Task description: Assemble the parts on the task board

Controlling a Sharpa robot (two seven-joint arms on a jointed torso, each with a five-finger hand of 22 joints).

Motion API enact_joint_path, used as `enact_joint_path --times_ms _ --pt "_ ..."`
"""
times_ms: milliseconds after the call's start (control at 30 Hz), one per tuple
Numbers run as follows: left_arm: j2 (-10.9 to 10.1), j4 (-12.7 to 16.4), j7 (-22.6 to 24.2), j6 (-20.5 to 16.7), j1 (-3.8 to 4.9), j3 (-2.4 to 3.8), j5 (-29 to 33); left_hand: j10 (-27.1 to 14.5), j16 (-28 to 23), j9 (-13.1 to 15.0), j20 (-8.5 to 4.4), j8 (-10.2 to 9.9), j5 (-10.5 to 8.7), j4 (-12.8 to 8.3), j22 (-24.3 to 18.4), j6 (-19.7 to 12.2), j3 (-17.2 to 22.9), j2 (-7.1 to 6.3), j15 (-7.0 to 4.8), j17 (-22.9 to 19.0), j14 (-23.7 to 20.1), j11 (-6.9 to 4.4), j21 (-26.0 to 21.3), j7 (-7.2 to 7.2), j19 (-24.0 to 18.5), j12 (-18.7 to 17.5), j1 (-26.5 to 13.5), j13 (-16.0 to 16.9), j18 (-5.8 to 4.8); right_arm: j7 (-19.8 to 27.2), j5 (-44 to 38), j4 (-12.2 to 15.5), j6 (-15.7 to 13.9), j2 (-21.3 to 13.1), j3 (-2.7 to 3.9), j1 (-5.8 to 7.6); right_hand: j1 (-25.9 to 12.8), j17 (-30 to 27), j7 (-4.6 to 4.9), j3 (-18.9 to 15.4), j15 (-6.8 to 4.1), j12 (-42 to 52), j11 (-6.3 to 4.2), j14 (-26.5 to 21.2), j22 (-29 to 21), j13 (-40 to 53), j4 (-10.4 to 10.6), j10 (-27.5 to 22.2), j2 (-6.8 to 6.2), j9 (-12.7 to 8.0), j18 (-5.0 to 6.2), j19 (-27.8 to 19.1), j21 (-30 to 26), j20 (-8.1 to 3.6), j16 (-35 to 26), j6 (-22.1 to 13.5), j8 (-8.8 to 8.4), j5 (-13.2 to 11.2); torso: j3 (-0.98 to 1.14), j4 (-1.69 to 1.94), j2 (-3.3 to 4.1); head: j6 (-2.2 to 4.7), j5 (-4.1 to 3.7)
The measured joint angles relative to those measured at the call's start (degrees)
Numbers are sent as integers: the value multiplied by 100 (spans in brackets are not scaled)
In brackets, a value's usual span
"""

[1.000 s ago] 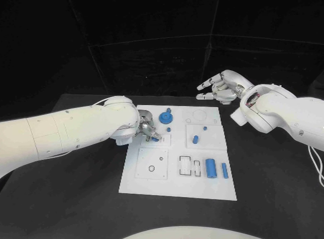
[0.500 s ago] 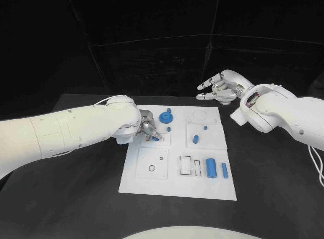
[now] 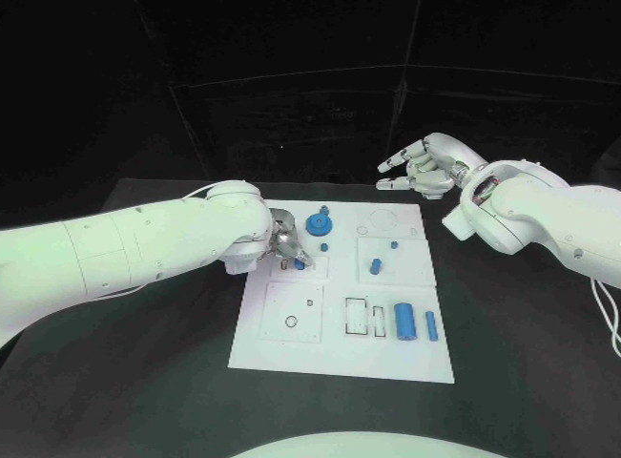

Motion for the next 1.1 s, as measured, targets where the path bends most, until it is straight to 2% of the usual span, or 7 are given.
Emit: enact_joint_path --times_ms 200,467,633,833,1033,1067,1100 --pt "20 -31 -15 15 0 0 4 41 0 25 0 34 0 194 51 48 -309 37 -21 0 22 2 36 -11 41 47 -212 41 -1 -2 -1 1 7 0 0 0 0 0 0 0 0 0 -21 0 -5 -7 0 -21 0 0 0 0 0 0 0 0 0 0 0 0 0 -1 -8" --pt "40 -68 -37 15 -3 -2 9 72 0 78 -21 62 -6 496 118 118 -1096 -8 -24 0 19 -29 63 -41 61 82 -371 52 0 -2 -1 3 11 -4 0 0 0 -1 0 -16 0 0 -21 0 -37 -21 -16 -21 0 0 0 0 -21 0 0 0 0 0 -2 0 0 -3 -12" --pt "45 -85 -46 7 -6 -3 11 81 0 101 -20 62 -250 632 141 119 -1518 -8 -42 0 1 -38 63 -41 61 85 -371 51 0 -3 -2 3 14 -6 0 0 0 -1 0 -16 0 0 -21 0 -44 -20 -16 -21 0 0 0 -21 -21 21 0 0 0 0 -3 0 0 2 -16" --pt "36 -73 -54 0 -6 -3 12 92 0 121 -39 84 -255 759 166 139 -1898 -38 -63 0 22 -49 83 -62 81 85 -341 51 0 -4 -2 4 17 -9 0 0 0 -9 0 -31 0 0 -21 0 -50 -20 0 -21 0 0 0 -21 -21 21 0 0 0 0 -4 0 0 -2 -17" --pt "-119 93 -62 -13 -10 1 12 92 0 134 -39 83 -255 809 137 138 -2111 -18 -63 0 22 -49 77 -62 81 83 -216 15 0 -5 -2 3 22 -14 0 0 0 -9 0 -31 0 0 -21 0 -58 -30 0 -21 0 0 0 -21 -21 21 0 0 0 0 -7 0 1 -2 -21" --pt "-161 134 -64 -15 -11 15 12 92 0 134 -39 83 -255 804 106 138 -2147 -10 -62 0 22 -49 51 -62 81 51 -164 -20 0 -5 -2 2 23 -14 0 0 0 -9 0 -31 0 0 -21 0 -57 -30 0 -21 0 0 0 -20 -21 21 0 0 0 0 -8 0 1 -1 -24" --pt "-222 191 -66 -19 -12 56 12 66 0 134 -51 83 -255 802 58 135 -2181 -7 -63 0 22 -70 9 -59 69 -5 -105 -78 -1 -5 -2 0 25 -15 0 0 0 -9 0 -31 0 0 -21 0 -57 -30 0 -21 0 0 0 -20 -21 21 0 0 0 0 -8 1 -1 3 -29"
